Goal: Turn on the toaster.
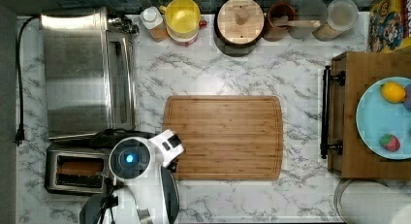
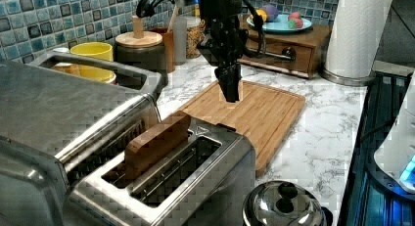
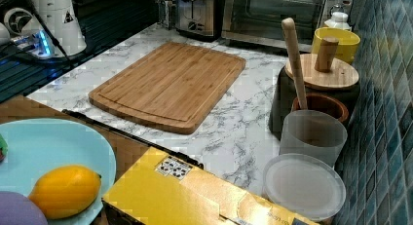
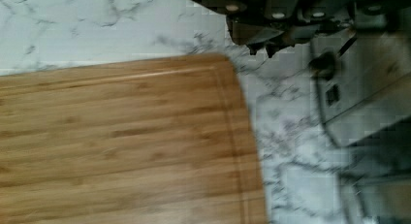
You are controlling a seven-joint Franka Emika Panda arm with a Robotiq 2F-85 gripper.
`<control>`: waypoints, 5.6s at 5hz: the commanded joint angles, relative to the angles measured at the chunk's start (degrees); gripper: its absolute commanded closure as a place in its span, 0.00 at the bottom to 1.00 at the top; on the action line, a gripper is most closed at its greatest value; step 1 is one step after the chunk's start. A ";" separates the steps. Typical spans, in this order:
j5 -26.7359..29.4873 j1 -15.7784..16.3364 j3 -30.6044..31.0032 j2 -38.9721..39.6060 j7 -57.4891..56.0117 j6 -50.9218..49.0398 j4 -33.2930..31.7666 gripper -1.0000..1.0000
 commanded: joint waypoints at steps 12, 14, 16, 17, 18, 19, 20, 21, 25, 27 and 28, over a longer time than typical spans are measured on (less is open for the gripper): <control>7.01 1.65 3.81 4.91 -1.62 5.57 3.68 1.00; 8.57 3.17 4.93 9.37 -2.92 6.17 3.93 1.00; 7.93 1.79 3.66 17.17 -1.47 9.85 2.09 1.00; 8.04 1.66 3.60 19.01 -1.25 12.77 -0.31 1.00; 10.41 0.35 2.71 18.92 -3.12 14.24 -1.86 1.00; 13.19 1.72 -0.32 16.49 -5.94 13.99 -2.07 1.00; 13.07 -0.06 1.45 16.50 -5.85 14.04 -2.06 1.00; 13.06 -0.25 1.64 16.51 -5.85 14.05 -2.06 1.00; 13.09 -0.06 1.45 16.50 -5.86 14.04 -2.09 1.00; 13.05 -0.62 2.01 16.51 -5.83 14.05 -2.07 1.00; 13.07 -0.29 1.68 16.51 -5.84 14.05 -2.09 1.00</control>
